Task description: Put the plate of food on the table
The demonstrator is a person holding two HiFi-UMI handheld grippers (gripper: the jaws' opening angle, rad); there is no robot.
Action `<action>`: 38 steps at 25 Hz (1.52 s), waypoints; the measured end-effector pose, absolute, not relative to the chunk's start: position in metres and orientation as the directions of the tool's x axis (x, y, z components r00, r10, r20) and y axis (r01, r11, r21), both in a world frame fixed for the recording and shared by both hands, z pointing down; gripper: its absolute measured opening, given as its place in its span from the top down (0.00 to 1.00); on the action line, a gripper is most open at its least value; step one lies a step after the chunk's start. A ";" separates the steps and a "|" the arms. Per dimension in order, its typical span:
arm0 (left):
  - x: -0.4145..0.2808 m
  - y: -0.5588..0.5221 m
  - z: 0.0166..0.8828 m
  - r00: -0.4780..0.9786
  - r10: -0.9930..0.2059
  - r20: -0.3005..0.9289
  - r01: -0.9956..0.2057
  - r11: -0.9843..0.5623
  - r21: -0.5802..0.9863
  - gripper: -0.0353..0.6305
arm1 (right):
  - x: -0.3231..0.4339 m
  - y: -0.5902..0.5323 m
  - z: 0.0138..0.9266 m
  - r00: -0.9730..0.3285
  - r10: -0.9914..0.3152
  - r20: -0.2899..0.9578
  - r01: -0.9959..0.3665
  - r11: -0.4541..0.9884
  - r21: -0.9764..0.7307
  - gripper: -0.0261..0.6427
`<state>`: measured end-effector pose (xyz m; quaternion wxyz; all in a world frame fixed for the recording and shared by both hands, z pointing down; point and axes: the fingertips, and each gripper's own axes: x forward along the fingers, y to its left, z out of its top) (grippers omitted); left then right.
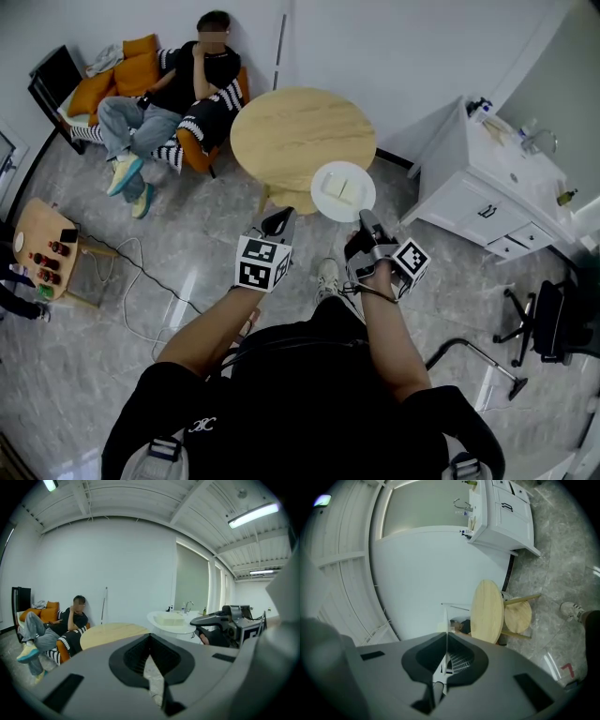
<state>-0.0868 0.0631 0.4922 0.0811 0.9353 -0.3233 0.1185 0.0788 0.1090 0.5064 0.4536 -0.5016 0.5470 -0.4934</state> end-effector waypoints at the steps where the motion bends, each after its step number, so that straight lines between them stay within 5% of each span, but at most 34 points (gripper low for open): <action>1: -0.088 0.060 0.491 0.761 -0.589 0.271 -0.626 -0.776 0.072 0.94 | 0.079 0.106 0.506 -0.086 -0.996 -0.006 -0.101 0.015 -0.995 0.94; 20: -0.054 -0.018 0.510 0.766 -0.571 0.295 -0.609 -0.791 0.050 0.94 | 0.115 0.030 0.522 -0.062 -0.998 -0.019 -0.080 0.024 -0.997 0.94; 38: -0.005 -0.145 0.515 0.717 -0.621 0.317 -0.676 -0.730 0.098 0.94 | 0.173 -0.105 0.522 -0.173 -0.984 0.037 -0.143 -0.012 -0.990 0.94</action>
